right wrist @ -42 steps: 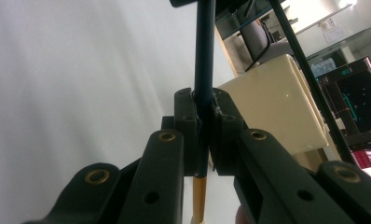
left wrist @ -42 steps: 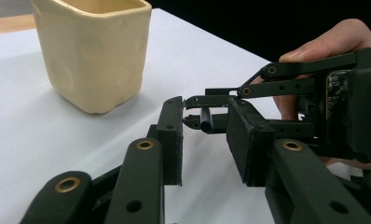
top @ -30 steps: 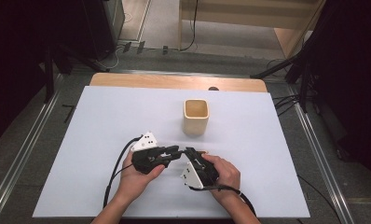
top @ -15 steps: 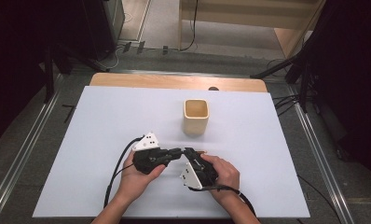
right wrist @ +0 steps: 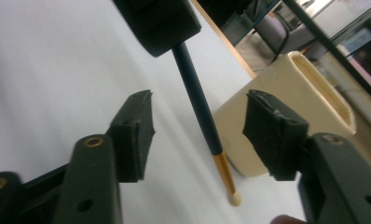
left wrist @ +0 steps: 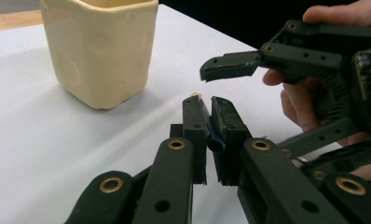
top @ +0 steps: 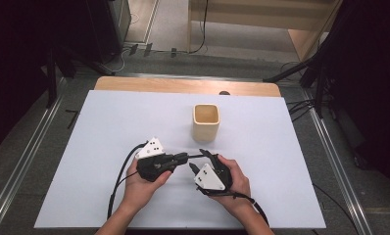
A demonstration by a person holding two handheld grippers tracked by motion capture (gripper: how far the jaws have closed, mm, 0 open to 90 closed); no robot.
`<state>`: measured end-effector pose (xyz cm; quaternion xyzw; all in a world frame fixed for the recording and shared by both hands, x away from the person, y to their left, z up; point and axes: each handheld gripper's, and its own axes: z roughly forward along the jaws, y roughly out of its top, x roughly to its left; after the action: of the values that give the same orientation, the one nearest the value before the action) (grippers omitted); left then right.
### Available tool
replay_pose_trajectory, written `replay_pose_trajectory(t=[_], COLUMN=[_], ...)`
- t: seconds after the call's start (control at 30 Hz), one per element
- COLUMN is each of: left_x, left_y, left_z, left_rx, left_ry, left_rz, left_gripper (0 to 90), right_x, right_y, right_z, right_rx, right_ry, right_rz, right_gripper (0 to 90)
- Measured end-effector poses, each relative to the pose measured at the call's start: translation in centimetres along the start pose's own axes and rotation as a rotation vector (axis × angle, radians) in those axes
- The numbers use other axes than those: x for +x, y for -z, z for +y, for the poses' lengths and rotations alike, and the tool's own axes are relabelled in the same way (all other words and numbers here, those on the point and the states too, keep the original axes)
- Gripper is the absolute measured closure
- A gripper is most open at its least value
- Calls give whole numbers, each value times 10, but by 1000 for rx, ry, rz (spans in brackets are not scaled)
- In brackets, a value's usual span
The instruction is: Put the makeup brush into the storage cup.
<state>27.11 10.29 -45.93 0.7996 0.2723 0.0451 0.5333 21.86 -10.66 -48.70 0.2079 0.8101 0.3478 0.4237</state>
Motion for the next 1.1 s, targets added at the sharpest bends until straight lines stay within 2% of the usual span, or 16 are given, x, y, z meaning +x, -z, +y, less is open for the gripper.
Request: replay_pose_trajectory(t=[0.13,0.23,0.3,0.33,0.43,0.5,0.6,0.7,1.1], left_x=[1,1,2,2,3,3,4,5,2], left_y=[1,3,4,4,5,6,6,7,5], left_z=[0,1,1,1,1,1,1,1,-1], left_rx=[-11,-17,-23,-25,-28,-33,-38,-39,-55], left_ry=[-5,-6,-6,-5,-7,-7,-6,-7,-11], left_rz=[7,12,11,12,16,17,21,23,37], left_gripper=[854,854,854,854,855,855,854,855,854], right_x=[-2,-2,-4,-5,-10,-15,-19,-22,-25], right_y=[5,8,9,10,13,14,17,19,21], right_z=[1,1,1,1,2,1,-2,-7,-13], right_rx=[-5,-6,-9,-14,-21,-26,-41,-60,-41], right_ry=[-70,-123,-187,-208,-322,-398,-494,-621,-979], right_rz=[33,38,51,58,87,123,133,156,143], right_gripper=[330,219,130,114,0,0,0,0,0])
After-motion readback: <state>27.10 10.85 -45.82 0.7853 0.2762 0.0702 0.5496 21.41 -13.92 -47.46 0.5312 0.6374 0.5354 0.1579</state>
